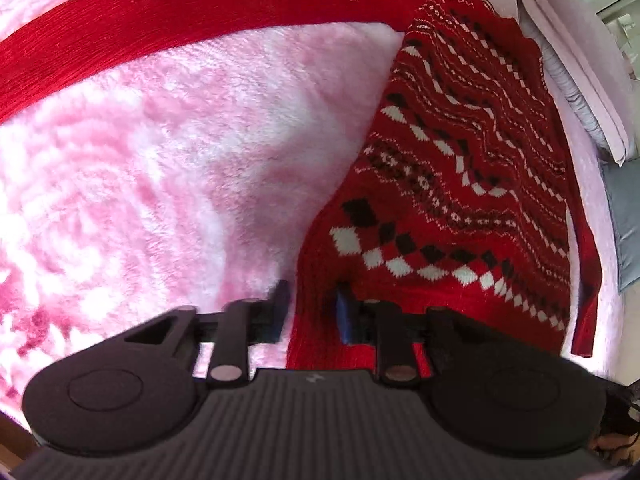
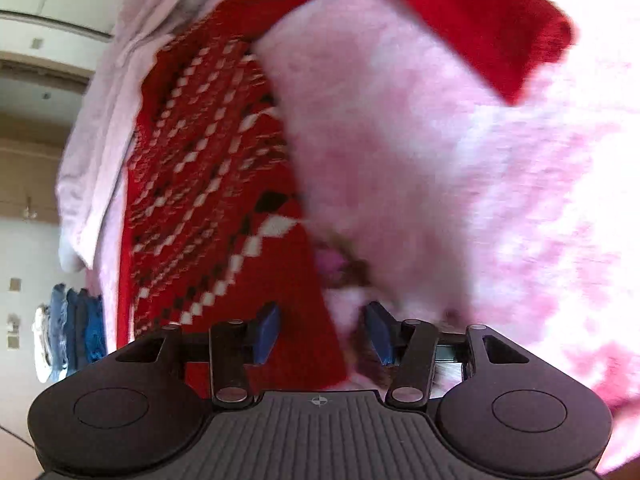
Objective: Fold clothes
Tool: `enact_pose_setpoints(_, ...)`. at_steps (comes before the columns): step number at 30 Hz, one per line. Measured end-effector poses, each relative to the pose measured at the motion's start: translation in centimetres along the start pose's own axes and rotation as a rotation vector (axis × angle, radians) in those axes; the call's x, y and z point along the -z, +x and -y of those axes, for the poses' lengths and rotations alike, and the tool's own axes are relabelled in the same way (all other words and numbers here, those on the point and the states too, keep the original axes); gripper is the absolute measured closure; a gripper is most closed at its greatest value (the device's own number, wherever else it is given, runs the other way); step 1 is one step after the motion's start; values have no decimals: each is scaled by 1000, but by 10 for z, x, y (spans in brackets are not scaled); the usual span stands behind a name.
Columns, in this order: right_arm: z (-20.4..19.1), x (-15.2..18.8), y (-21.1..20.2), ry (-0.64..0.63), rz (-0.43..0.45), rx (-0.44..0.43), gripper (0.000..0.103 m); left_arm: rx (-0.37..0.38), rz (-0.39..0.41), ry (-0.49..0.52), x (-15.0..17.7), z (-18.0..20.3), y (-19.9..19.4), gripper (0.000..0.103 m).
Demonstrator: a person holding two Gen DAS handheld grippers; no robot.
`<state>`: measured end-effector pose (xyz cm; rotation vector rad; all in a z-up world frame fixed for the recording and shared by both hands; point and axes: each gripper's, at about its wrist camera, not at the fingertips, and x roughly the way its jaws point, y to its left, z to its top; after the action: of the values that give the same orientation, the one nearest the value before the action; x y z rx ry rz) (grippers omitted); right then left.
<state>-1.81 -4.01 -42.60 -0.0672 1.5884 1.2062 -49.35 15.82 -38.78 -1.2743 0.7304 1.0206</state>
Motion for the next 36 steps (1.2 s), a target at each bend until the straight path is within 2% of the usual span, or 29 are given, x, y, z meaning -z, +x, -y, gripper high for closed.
enact_pose_setpoints(1,-3,-2,0,-30,-34,7,101,22,5,-10,-1,0,-3,99)
enact_pose_setpoints(4,-28,-6,-21,-233,-42,54,102,91,46,-27,1,-2,-20,99)
enact_pose_setpoints(5,-28,-8,-35,-252,-28,74,102,86,46,-22,3,-3,-24,99)
enact_pose_setpoints(7,-18,-12,-61,-243,-10,124,102,34,22,19,9,-1,-18,98)
enact_pose_setpoints(9,-8,-13,-69,-237,-29,158,102,-36,-3,69,17,3,-6,95)
enact_pose_setpoints(11,-4,-10,-57,-220,-75,163,102,-85,21,91,17,13,-1,95)
enact_pose_setpoints(13,-8,-10,-36,-202,-164,177,102,-119,29,93,14,21,-6,93)
enact_pose_setpoints(14,-9,-11,-34,-206,-172,182,100,-129,28,99,13,22,-10,91)
enact_pose_setpoints(15,-9,-11,-39,-206,-149,184,96,-139,25,108,13,23,-14,90)
enact_pose_setpoints(17,-6,-14,-51,-186,-87,205,67,-156,20,118,12,23,-23,89)
enact_pose_setpoints(18,0,-20,-61,-150,-34,233,64,-155,24,105,11,22,-26,89)
enact_pose_setpoints(24,39,-60,-90,0,221,283,64,-126,67,-1,0,27,-29,92)
enact_pose_setpoints(27,38,-78,-77,-102,254,329,64,-119,56,-1,-5,38,-19,91)
enact_pose_setpoints(28,30,-83,-71,-184,236,329,77,-122,56,11,-6,42,-17,92)
enact_pose_setpoints(29,23,-88,-67,-241,209,316,102,-125,56,23,-7,46,-15,92)
enact_pose_setpoints(31,16,-104,-69,-242,163,222,102,-130,58,32,-9,52,-14,91)
enact_pose_setpoints(32,15,-114,-78,-222,183,157,102,-133,60,33,-10,55,-15,92)
enact_pose_setpoints(34,23,-137,-114,-111,291,4,102,-140,68,38,-14,60,-15,92)
enact_pose_setpoints(36,47,-164,-162,102,483,-182,102,-147,79,42,-20,63,-14,92)
